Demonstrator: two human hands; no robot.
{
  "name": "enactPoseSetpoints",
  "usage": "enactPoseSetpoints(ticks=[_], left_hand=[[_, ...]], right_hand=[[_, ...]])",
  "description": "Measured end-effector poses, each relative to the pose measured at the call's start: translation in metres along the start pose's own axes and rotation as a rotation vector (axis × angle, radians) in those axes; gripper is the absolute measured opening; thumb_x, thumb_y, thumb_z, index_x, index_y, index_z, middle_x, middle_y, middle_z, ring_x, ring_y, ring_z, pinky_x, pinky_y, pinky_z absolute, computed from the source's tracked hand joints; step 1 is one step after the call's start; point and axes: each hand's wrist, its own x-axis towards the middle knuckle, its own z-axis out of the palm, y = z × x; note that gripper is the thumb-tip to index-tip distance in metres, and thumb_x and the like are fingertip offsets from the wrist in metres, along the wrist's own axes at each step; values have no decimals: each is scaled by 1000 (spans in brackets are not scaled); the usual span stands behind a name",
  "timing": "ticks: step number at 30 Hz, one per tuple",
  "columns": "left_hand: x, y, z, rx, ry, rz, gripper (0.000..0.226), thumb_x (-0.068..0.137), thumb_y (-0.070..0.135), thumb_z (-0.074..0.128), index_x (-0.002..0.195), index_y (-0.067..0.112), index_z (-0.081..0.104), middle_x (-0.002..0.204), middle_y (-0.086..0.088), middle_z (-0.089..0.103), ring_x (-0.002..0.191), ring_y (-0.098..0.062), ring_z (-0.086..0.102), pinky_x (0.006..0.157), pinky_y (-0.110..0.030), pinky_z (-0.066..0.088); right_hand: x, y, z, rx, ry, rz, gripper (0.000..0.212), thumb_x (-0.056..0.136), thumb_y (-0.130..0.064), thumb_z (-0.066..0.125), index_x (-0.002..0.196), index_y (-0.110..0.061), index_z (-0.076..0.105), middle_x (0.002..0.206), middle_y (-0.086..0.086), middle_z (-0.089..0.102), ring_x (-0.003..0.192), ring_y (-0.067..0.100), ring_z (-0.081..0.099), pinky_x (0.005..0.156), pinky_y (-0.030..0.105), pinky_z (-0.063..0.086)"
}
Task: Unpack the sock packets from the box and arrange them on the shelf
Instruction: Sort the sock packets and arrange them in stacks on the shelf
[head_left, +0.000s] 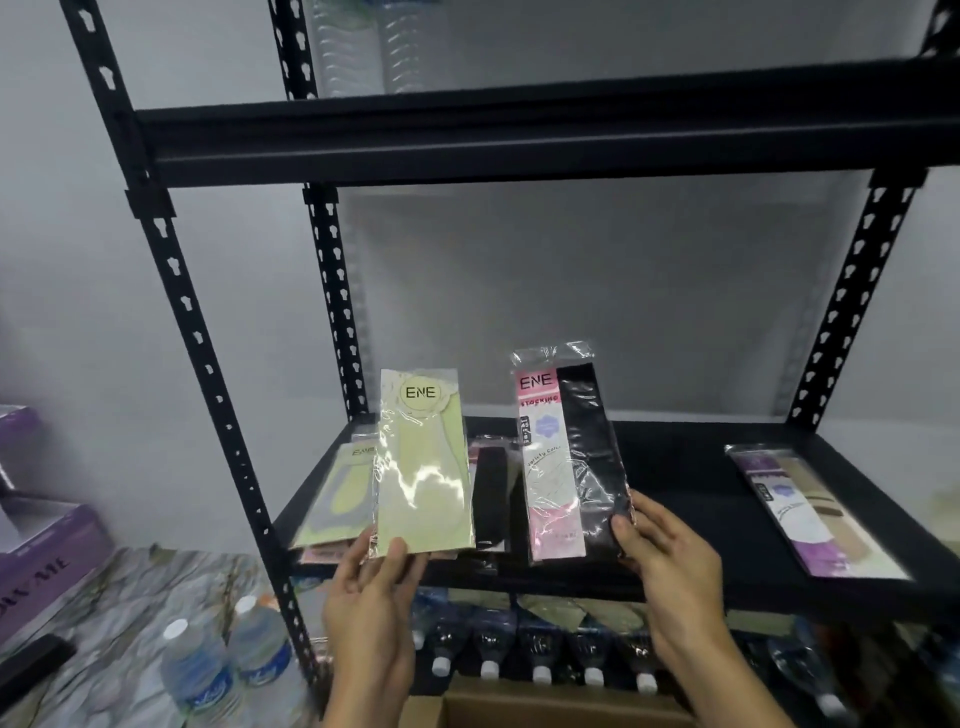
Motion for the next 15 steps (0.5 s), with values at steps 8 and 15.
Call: enactPoseSetpoints(ticks=[8, 15], left_hand=[[-21, -34, 29, 31, -122, -82, 36, 88, -10, 56, 122, 3, 56, 112, -19, 67, 102, -25, 66, 64, -30, 62], [-36, -61, 41, 36, -165, -133, 32, 88, -15, 53, 112, 5, 58, 101, -16, 68, 95, -25, 65, 65, -32, 62]], right_hand=[[-3, -18, -45, 50, 105, -62, 32, 78, 6, 69, 98, -18, 69, 93, 3, 72, 89, 14, 68, 84, 28, 52], [1, -19, -78, 44, 170, -53, 31, 77, 3, 71, 95, -22, 68, 97, 4, 72, 97, 19, 67, 92, 37, 50]])
